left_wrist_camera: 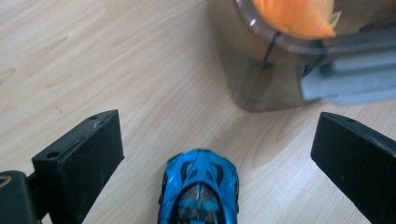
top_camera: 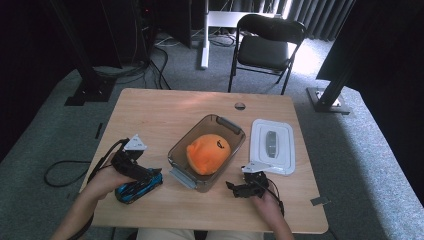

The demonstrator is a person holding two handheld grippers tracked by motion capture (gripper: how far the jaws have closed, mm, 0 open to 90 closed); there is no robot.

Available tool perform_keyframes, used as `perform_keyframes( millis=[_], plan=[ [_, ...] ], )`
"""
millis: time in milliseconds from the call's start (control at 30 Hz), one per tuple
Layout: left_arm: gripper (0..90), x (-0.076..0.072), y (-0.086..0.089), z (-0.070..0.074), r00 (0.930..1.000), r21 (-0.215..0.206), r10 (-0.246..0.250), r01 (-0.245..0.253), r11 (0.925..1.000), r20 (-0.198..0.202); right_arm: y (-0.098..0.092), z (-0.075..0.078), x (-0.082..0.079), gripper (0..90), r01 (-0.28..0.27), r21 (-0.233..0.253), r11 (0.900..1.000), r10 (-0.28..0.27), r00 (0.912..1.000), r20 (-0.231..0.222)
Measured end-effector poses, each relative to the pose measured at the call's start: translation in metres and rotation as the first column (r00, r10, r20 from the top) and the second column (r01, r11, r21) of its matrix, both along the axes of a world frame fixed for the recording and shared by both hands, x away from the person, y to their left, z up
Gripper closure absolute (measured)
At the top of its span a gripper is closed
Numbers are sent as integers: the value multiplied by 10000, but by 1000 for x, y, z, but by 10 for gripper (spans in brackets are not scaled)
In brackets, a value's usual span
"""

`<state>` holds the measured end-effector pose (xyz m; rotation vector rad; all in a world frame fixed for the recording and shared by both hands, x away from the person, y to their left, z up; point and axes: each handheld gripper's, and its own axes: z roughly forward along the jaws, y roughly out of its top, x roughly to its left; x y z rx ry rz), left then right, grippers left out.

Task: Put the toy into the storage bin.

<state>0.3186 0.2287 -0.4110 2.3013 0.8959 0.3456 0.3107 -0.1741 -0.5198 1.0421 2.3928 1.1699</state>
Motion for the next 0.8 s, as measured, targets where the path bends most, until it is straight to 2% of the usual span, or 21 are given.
perform_keyframes(
  millis=[467,800],
  plan=[
    [30,-11,16,-29,9991,379,271,-258,9989,-324,0,-1,0,126,-27,-86,10000,27,10000,50],
    [30,-15,25,-51,9969,793,612,-571,9952,-498,0,-1,0,126,-27,-124,9999,28,10000,40]
  ],
)
